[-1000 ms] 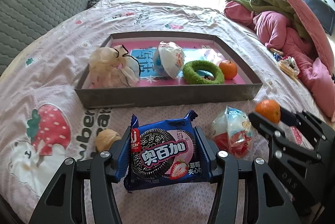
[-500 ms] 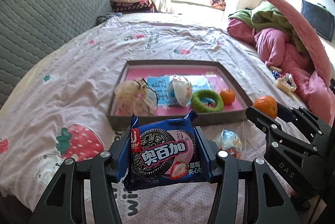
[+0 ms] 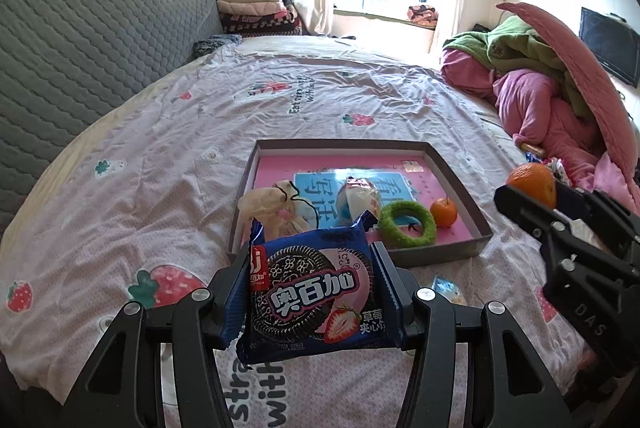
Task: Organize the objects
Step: 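Carry the mandarin with the right tool while the left tool carries the cookie pack over the tray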
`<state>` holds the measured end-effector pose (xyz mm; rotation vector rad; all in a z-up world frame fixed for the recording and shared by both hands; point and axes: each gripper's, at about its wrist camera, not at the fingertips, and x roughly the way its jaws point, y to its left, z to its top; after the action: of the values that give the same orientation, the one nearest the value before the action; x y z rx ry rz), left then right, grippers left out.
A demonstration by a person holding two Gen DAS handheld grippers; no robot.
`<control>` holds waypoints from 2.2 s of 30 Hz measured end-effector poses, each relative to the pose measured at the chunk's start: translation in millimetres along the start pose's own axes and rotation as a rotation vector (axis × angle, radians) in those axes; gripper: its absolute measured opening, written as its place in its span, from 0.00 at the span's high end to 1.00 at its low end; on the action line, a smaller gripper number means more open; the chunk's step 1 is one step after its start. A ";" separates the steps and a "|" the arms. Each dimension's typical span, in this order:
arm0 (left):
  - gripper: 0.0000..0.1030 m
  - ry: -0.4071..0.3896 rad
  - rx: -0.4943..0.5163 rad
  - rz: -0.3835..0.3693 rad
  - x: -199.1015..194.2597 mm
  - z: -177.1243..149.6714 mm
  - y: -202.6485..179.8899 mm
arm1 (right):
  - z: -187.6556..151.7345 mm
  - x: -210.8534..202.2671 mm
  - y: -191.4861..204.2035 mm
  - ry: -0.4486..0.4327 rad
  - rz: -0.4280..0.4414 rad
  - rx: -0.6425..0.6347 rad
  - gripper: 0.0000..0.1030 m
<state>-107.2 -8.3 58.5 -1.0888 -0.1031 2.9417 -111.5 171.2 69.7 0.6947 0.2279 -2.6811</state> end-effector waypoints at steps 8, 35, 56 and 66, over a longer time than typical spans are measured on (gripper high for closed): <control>0.45 -0.016 0.033 0.019 5.3 26.8 3.8 | 23.8 8.8 -9.4 -0.004 0.054 0.041 0.62; 0.45 0.060 0.042 0.023 92.6 45.0 -3.4 | 8.5 72.9 -53.8 0.041 0.019 0.018 0.62; 0.45 0.146 0.061 0.004 133.5 13.1 -6.0 | -29.3 113.7 -58.4 0.245 0.010 0.017 0.62; 0.45 0.139 0.068 -0.003 137.5 14.6 -6.2 | -37.3 122.6 -58.3 0.284 0.006 0.015 0.62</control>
<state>-221.2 0.6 -19.5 -1.2774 -0.0047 2.8324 -217.2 196.9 -19.6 1.0784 0.2769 -2.5735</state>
